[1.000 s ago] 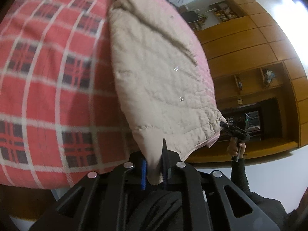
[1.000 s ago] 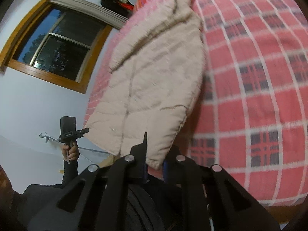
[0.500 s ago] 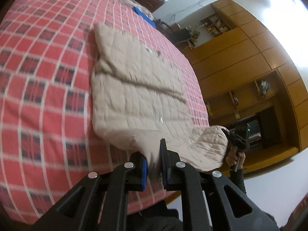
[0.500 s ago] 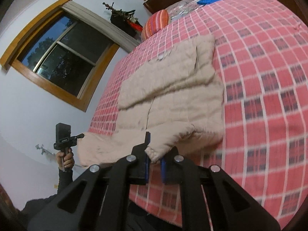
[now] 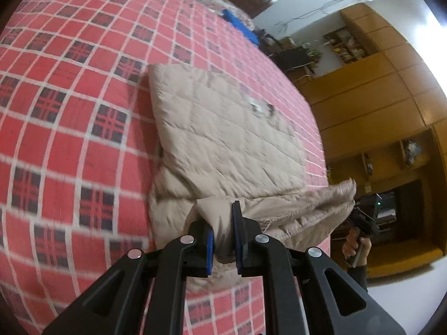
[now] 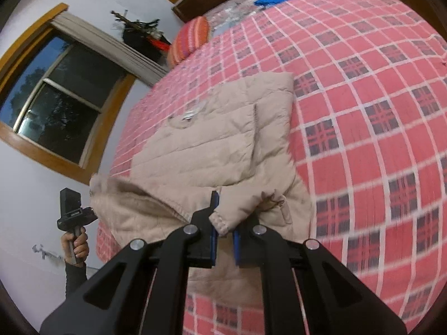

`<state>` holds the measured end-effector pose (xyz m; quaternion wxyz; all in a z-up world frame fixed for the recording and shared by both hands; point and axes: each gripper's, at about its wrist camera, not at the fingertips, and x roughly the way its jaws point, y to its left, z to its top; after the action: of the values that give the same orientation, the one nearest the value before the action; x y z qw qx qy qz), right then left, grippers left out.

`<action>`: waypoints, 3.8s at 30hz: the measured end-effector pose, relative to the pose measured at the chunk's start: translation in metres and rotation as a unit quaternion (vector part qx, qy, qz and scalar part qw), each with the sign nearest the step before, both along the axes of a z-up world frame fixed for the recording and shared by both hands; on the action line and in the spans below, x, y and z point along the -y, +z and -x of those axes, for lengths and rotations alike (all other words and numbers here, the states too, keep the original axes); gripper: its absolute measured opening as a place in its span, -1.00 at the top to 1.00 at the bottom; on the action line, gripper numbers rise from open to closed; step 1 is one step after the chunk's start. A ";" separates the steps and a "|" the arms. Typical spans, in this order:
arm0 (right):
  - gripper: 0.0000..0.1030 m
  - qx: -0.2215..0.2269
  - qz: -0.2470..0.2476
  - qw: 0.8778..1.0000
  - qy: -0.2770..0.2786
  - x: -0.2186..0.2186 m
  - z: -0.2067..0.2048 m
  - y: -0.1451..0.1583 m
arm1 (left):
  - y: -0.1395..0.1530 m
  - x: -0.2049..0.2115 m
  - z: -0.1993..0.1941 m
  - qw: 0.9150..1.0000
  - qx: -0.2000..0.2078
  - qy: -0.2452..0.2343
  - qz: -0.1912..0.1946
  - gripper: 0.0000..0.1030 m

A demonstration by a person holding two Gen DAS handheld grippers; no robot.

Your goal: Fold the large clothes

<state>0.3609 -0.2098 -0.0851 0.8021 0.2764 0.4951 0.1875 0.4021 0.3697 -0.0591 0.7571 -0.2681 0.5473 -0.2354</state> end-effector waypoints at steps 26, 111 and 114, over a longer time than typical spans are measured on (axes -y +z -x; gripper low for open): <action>-0.46 -0.002 -0.004 1.000 -0.029 0.022 -0.047 -0.012 | 0.002 -0.014 -0.054 0.999 0.047 0.004 -0.012 -0.52; 0.27 0.028 0.063 0.996 -0.062 0.002 -0.247 -0.038 | 0.008 0.013 -0.200 0.976 0.123 0.114 -0.136 0.31; 0.46 0.023 0.059 0.998 -0.015 -0.016 -0.228 -0.042 | -0.004 0.035 -0.192 0.989 0.099 0.051 -0.100 0.31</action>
<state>0.5885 -0.1941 -0.1274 0.8308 0.2312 0.4828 0.1522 0.5944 0.3345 -0.0631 0.8418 -0.1936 0.4758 -0.1657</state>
